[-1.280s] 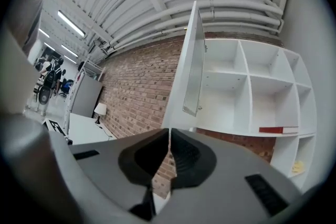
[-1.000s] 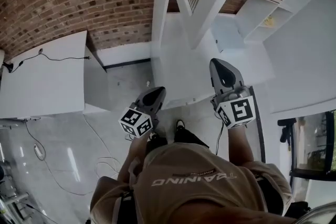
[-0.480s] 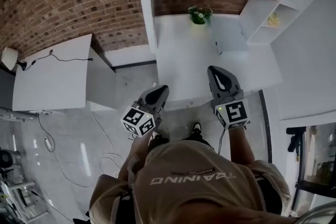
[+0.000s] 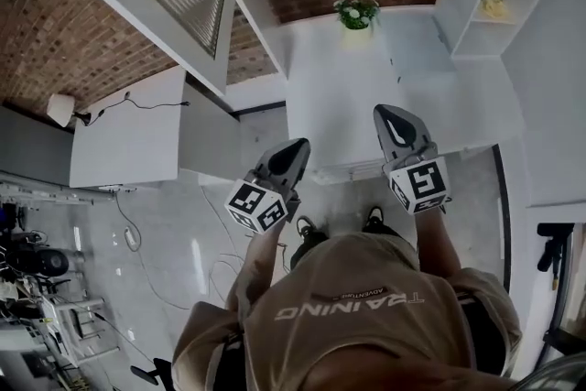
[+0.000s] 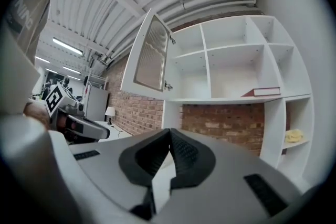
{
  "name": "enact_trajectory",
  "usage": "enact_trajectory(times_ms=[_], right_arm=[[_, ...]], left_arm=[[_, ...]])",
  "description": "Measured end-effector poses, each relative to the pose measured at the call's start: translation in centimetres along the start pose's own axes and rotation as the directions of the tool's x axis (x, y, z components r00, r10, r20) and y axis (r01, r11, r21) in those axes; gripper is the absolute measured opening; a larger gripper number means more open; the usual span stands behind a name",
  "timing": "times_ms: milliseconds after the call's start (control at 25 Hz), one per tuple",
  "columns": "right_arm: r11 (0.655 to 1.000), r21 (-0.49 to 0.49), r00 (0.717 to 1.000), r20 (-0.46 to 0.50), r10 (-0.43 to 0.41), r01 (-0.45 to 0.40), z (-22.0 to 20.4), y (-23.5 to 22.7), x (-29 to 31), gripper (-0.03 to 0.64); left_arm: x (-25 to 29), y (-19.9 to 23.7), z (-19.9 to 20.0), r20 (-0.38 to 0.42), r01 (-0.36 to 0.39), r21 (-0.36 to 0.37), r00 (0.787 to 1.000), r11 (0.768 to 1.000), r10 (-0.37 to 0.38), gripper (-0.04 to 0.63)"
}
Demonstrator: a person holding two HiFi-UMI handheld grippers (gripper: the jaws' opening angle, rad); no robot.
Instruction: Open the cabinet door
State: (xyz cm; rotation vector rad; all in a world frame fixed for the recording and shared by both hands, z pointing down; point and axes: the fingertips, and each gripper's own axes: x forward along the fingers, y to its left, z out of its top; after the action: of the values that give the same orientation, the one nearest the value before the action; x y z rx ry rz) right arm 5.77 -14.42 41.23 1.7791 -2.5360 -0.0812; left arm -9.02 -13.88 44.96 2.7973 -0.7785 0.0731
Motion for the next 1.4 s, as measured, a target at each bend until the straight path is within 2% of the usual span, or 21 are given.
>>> enact_trajectory(times_ms=[200, 320, 480, 680, 880, 1120, 1280, 1400], right_arm=[[0.997, -0.053, 0.998, -0.024, 0.056, -0.057, -1.9, -0.6, -0.9, 0.014], [0.996, -0.017, 0.996, -0.023, 0.083, -0.083, -2.5, -1.0, -0.8, 0.014], [0.995, 0.039, 0.995, 0.028, 0.091, -0.092, -1.6, -1.4, -0.2, 0.014], [0.989, 0.102, 0.994, 0.030, 0.102, -0.104, -1.9, -0.9, 1.2, 0.014], [0.983, 0.073, 0.986, 0.013, 0.168, -0.169, -0.8, 1.2, 2.1, 0.014], [0.992, 0.023, 0.992, -0.027, 0.122, -0.121, -0.6, 1.8, 3.4, 0.014], [0.995, -0.014, 0.994, -0.030, 0.103, -0.103, 0.4, 2.1, 3.0, 0.014], [0.996, -0.050, 0.996, -0.033, 0.077, -0.079, 1.2, 1.9, 2.1, 0.014]], left_arm=[[1.5, -2.6, -2.8, 0.008, -0.058, -0.063, 0.998, 0.996, 0.059, 0.008], [2.3, -4.2, -3.8, -0.009, -0.072, -0.091, 0.997, 0.993, 0.071, 0.008], [2.4, -4.3, -2.7, -0.020, -0.092, -0.041, 0.996, 0.995, 0.091, 0.008], [2.0, -3.0, -0.7, 0.038, -0.110, 0.029, 0.993, 0.993, 0.109, 0.008], [1.3, -1.4, 0.4, 0.077, -0.117, 0.035, 0.990, 0.992, 0.114, 0.008], [1.5, 0.0, 0.2, 0.085, -0.079, -0.011, 0.993, 0.997, 0.079, 0.008], [1.5, 0.7, 2.5, 0.122, -0.065, 0.032, 0.991, 0.997, 0.061, 0.008], [1.0, 0.5, 3.8, 0.171, -0.068, 0.030, 0.983, 0.997, 0.062, 0.008]])
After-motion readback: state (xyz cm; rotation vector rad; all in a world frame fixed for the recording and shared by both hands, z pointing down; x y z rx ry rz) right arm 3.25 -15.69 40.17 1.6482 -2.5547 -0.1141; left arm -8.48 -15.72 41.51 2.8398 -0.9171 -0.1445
